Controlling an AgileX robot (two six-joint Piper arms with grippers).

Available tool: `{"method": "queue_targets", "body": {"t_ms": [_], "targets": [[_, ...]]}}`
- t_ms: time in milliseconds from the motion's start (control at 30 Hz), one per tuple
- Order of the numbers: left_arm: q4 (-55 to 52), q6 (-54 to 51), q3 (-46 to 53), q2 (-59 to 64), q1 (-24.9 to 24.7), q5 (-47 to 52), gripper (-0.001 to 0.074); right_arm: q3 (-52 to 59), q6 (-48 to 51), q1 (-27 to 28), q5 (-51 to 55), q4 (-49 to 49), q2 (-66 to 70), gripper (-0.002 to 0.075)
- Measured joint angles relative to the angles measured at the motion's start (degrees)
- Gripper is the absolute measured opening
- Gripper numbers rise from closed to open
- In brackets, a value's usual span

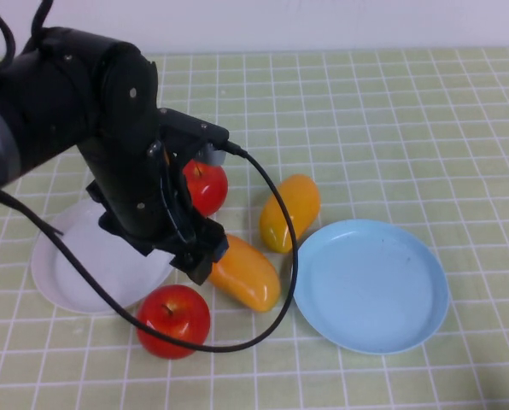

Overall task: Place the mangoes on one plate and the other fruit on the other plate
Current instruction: Put one type of fruit in the left plate

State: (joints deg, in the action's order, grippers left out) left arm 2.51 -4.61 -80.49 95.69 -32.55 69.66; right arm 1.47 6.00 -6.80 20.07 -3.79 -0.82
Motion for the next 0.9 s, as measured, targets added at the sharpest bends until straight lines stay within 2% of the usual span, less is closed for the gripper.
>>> {"method": "queue_targets", "body": {"t_ms": [67,167,433,667,900], "targets": [[0.0,-1.0,0.0,0.1,0.0,0.2,0.0619,0.0,0.0,0.0,0.0,0.0,0.0,-0.0015],[0.6,-2.1,0.3,0.1,0.0,0.2,0.0666,0.0,0.0,0.0,0.0,0.0,0.0,-0.0016],[2.3,-2.8,7.2,-0.7,0.0,0.3,0.0668,0.0,0.0,0.0,0.0,0.0,0.0,-0.0015],[1.7,-4.6,8.0,-2.9,-0.1,0.3,0.0668,0.0,0.0,0.0,0.0,0.0,0.0,-0.0016],[1.5,-13.8,8.0,-1.7,-0.1,-0.4,0.0668,0.0,0.0,0.0,0.0,0.0,0.0,-0.0015]]}}
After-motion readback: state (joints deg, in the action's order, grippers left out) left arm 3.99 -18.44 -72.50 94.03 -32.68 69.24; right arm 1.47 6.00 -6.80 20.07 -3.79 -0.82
